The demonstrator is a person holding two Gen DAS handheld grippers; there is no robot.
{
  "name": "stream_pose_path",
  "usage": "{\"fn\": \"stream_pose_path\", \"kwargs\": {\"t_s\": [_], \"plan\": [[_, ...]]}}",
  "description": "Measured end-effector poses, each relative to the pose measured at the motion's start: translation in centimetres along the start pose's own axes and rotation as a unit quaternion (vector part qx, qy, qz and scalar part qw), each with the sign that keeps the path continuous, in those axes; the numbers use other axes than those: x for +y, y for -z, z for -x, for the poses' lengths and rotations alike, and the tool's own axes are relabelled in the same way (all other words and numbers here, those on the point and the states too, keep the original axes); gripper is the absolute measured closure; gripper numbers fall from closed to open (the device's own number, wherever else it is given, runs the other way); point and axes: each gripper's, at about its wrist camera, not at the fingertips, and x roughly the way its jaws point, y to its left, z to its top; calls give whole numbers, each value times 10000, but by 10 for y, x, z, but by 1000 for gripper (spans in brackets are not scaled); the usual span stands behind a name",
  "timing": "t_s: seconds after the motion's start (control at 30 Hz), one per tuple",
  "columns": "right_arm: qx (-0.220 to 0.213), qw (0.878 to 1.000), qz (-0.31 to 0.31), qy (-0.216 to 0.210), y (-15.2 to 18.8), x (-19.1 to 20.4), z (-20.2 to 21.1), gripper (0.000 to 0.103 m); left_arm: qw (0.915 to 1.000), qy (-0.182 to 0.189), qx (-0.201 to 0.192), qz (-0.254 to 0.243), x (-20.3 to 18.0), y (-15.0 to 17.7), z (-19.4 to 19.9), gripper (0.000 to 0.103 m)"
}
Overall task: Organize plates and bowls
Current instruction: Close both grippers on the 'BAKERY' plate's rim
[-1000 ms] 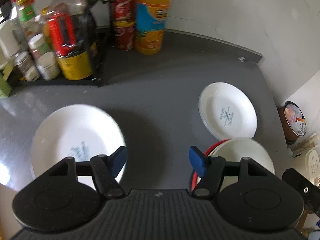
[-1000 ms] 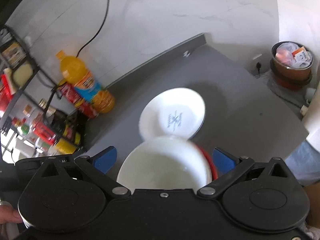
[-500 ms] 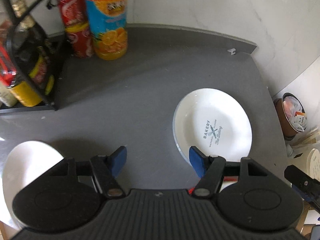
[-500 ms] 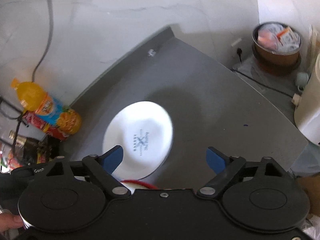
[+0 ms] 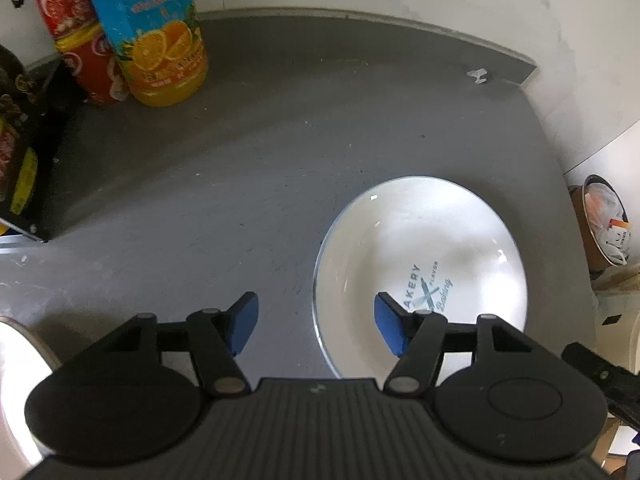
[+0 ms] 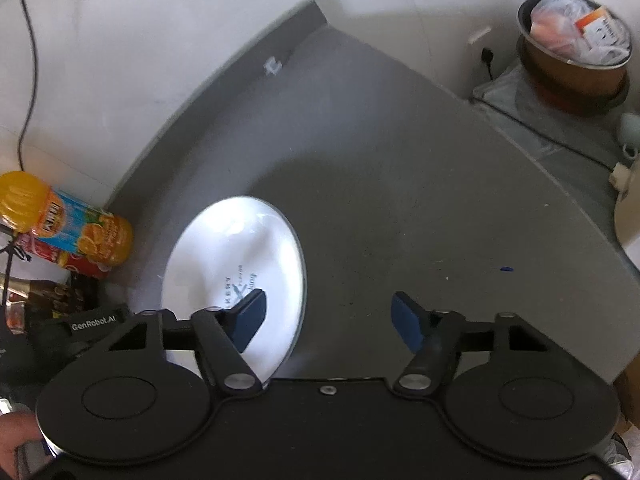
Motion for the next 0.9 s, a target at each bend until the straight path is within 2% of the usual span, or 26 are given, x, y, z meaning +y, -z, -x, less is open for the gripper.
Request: {"fn": "stream_pose_path", "kwargs": {"t_s": [0.23, 0.33, 0.4, 0.53, 0.63, 0.7, 0.8, 0.9], "plan": [[288, 9996, 48, -33, -7, -3, -24, 45, 9992, 95, 307, 234, 2, -8, -21, 47], [401, 9991, -83, -96, -8, -5, -31, 52, 9993, 45, 319, 185, 1, -10, -26, 56], [470, 9985, -216, -187, -10, -5, -35, 53, 9987, 127, 431, 255, 2, -10, -31, 66], [558, 9983, -9, -188, -9, 5, -43, 57, 9977, 71, 574, 362, 3, -7, -40, 71], [628, 9978, 72, -220, -9, 10, -47, 67, 9972, 176, 590, 436, 3, -4, -44, 75], [677, 9973, -9, -296, -7, 12, -51, 68, 9973, 216, 553, 422, 2, -3, -44, 79], [815, 9958, 5, -409, -4, 15, -57, 77, 9975, 193, 510, 458, 1, -1, -45, 79], [777, 9963, 250, -271, 1, 21, -58, 85, 9978, 188, 467, 424, 0, 1, -45, 79]]}}
